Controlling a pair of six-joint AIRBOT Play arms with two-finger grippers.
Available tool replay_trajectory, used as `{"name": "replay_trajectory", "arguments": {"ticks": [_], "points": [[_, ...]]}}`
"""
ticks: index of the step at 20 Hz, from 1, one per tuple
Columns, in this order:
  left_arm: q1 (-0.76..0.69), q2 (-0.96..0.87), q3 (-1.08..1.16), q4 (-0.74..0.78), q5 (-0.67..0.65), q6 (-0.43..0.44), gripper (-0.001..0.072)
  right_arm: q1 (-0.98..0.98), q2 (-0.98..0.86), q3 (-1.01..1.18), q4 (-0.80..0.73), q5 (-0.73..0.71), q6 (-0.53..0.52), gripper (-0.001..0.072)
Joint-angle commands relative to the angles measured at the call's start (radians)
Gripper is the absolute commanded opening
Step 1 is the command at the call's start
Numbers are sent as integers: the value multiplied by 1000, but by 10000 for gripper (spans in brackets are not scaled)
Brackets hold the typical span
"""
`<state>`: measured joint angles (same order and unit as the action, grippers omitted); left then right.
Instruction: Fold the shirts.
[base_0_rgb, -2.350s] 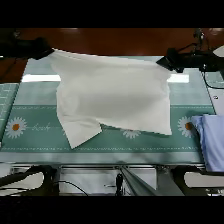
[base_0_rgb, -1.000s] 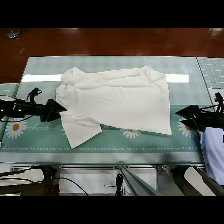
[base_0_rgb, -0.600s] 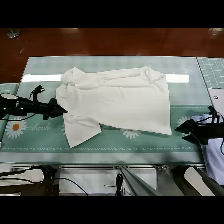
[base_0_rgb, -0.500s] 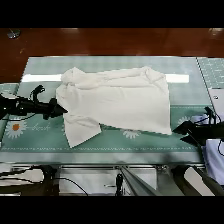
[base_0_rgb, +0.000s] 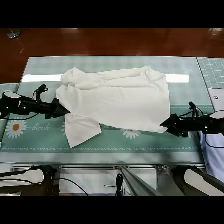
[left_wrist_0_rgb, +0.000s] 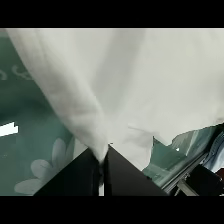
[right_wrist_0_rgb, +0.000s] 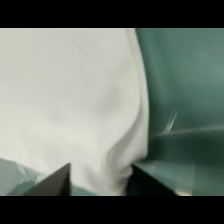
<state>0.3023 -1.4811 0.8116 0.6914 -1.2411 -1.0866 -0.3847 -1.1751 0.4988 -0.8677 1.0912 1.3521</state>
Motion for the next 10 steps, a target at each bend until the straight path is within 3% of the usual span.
{"name": "replay_trajectory", "arguments": {"ticks": [1, 5, 8, 10], "points": [[-15, 5, 5, -2, -1, 2, 34, 89, -48, 68, 57, -59, -15, 14], [-15, 67, 114, -96, -45, 2, 34, 121, -46, 332, 58, 35, -12, 24], [-15, 201, 353, -303, -10, 2, 33, 121, -27, 742, 50, 124, 40, 24], [-16, 294, 574, -330, 81, 1, 33, 121, -13, 1046, 46, 156, 68, 24]]}}
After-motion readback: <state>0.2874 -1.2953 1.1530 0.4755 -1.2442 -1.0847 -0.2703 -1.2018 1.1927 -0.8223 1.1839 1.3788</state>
